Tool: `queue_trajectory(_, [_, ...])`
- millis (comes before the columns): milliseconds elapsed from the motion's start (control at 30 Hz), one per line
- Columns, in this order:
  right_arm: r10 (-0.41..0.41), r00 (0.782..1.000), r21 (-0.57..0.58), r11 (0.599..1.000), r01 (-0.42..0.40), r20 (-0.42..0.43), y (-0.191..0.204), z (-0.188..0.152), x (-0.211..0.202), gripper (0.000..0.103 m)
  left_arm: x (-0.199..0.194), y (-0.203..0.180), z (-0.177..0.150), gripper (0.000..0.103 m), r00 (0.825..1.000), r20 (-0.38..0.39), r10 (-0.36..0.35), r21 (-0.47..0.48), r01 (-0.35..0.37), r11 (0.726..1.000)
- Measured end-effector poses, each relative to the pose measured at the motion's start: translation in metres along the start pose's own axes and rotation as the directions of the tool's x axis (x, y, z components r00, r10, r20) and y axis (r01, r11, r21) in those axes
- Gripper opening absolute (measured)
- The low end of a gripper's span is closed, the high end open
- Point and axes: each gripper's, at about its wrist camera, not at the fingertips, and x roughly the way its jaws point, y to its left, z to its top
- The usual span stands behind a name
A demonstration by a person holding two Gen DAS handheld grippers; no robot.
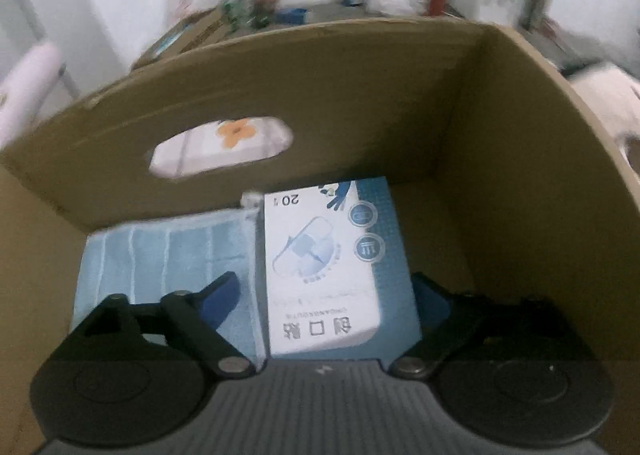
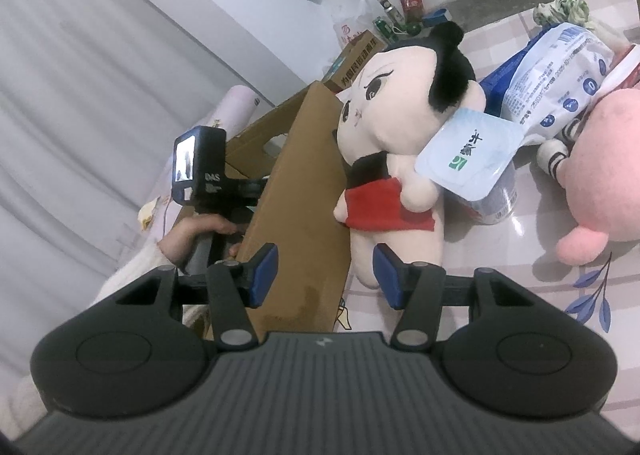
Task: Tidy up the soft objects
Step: 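Move both tools back over the table toward the pink pig plush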
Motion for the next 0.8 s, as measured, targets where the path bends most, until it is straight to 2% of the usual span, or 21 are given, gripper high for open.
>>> queue_trajectory(133, [0.005,1.000,-0.006,1.000,-0.005,0.010,0.001,0.002,-0.001,0.052,0.003,0.007,-0.004,0.097,0.997,-0.003,0.071,-0.024,-0.071,0.997])
queue_trajectory(300, [0.017,1.000,-0.002,1.000,-0.017,0.012,-0.002,0.001,-0.005,0.053,0.000,0.007,-0.007,0.097,0.999,0.010,0.050,-0.016,-0.050,0.999])
queue_trajectory(500, [0.024,0.999,0.003,1.000,-0.024,0.022,-0.012,-0.003,-0.023,0.053,-0.041,-0.003,-0.011,0.098,0.993,0.057,0.099,0.024,-0.101,0.995])
queue_trajectory(633, [-0.008,0.999,-0.013,1.000,0.008,0.045,-0.030,-0.008,-0.050,0.053,-0.091,-0.008,-0.021,0.098,0.979,0.154,0.136,0.049,-0.145,0.988])
queue_trajectory(700, [-0.023,0.998,-0.010,1.000,0.023,0.065,-0.042,-0.010,-0.066,0.053,-0.119,-0.015,-0.029,0.098,0.965,0.214,0.148,0.054,-0.164,0.985])
queue_trajectory(800, [-0.059,0.994,-0.018,0.998,0.061,0.096,-0.063,-0.014,-0.089,0.053,-0.163,-0.039,-0.041,0.098,0.951,0.292,0.100,0.108,-0.137,0.985])
